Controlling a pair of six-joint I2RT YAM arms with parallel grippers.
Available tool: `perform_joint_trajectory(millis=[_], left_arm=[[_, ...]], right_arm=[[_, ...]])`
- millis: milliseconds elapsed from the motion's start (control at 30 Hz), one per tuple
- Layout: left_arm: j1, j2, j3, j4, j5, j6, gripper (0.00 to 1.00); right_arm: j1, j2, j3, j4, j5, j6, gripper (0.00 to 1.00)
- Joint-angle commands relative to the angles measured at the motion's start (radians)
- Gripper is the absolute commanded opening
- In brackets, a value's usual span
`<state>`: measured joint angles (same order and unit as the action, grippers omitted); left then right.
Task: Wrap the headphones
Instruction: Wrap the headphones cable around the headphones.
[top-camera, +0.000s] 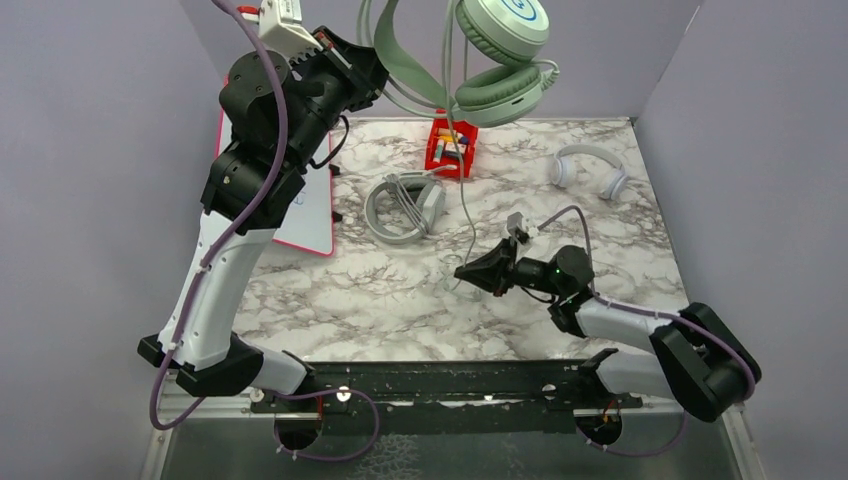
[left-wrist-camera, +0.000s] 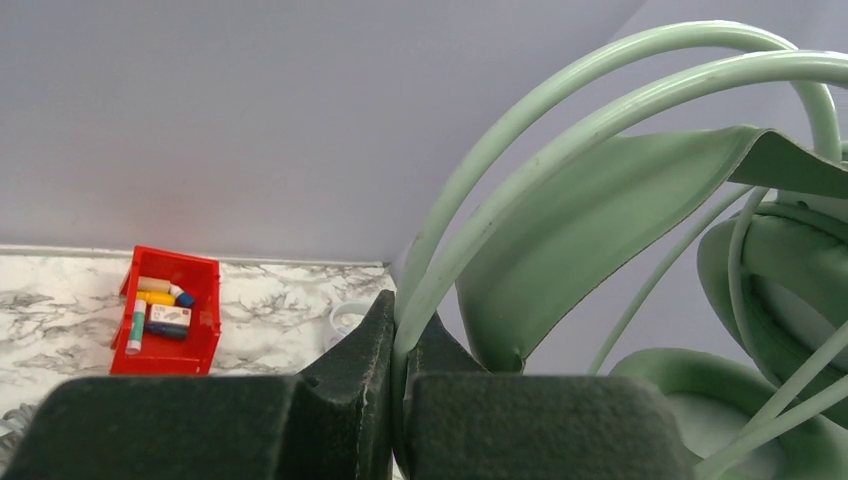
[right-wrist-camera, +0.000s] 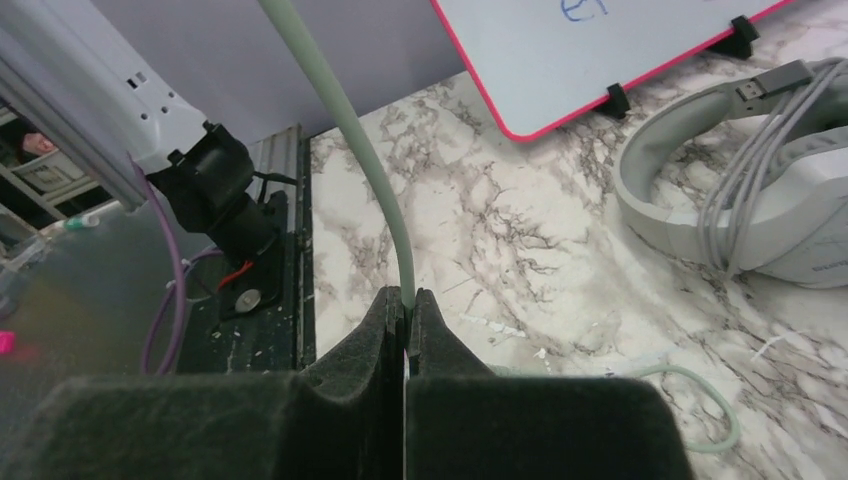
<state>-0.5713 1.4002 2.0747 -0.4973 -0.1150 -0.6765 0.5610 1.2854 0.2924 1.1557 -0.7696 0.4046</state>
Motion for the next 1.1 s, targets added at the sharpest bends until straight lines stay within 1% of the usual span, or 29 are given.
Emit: perform_joint_trajectory(millis=[0,100,200,267,400,467,533,600,733,800,867,933,967,1067], left_arm=[[-0.001,-0.020,0.074,0.060,0.001,-0.019,0.00],[-0.001,-0.043,0.052,0.059,0.062,-0.049,0.00],[-0.001,-0.063,0.042,0.047,0.153,-0.078,0.00],[-0.001,-0.077,0.013,0.041,0.212,-0.101,0.00],[-0.001,-0.069,-0.019,0.035,0.367,-0.125,0.00],[-0.001,-0.057,-0.031,0.010,0.453,-0.118,0.00],[-0.001,-0.057,-0.079,-0.009,0.521,-0.102,0.00],[-0.001,-0.074,-0.144,-0.034,0.545,-0.079,0.00],[-0.001,-0.135,-0.275,-0.084,0.552,-0.025,0.00],[-0.002,-0.157,-0.339,-0.113,0.578,0.003,0.00],[-0.002,-0.181,-0.417,-0.143,0.593,0.028,0.00],[-0.002,-0.216,-0.489,-0.176,0.560,0.052,0.00],[-0.002,-0.234,-0.513,-0.194,0.534,0.066,0.00],[-0.002,-0.269,-0.553,-0.240,0.479,0.096,0.00]], right_arm=[[-0.033,-0.100,0.012,-0.325,0.104,-0.141,0.00],[-0.138,-0.053,0.063,-0.394,0.067,-0.142,0.00],[-0.263,0.048,0.128,-0.405,-0.007,-0.111,0.00],[-0.319,0.123,0.203,-0.446,-0.061,-0.102,0.00],[-0.350,0.241,0.366,-0.545,-0.076,-0.145,0.00],[-0.363,0.271,0.433,-0.591,-0.068,-0.155,0.00],[-0.386,0.282,0.479,-0.617,-0.054,-0.160,0.00],[-0.421,0.294,0.525,-0.653,-0.040,-0.170,0.00],[-0.525,0.317,0.601,-0.686,-0.081,-0.151,0.00],[-0.549,0.319,0.634,-0.707,-0.082,-0.157,0.00],[-0.555,0.319,0.681,-0.767,-0.073,-0.181,0.00],[-0.555,0.314,0.717,-0.811,-0.062,-0.200,0.00],[-0.578,0.309,0.727,-0.826,-0.051,-0.204,0.00],[-0.598,0.295,0.755,-0.871,-0.037,-0.215,0.00]])
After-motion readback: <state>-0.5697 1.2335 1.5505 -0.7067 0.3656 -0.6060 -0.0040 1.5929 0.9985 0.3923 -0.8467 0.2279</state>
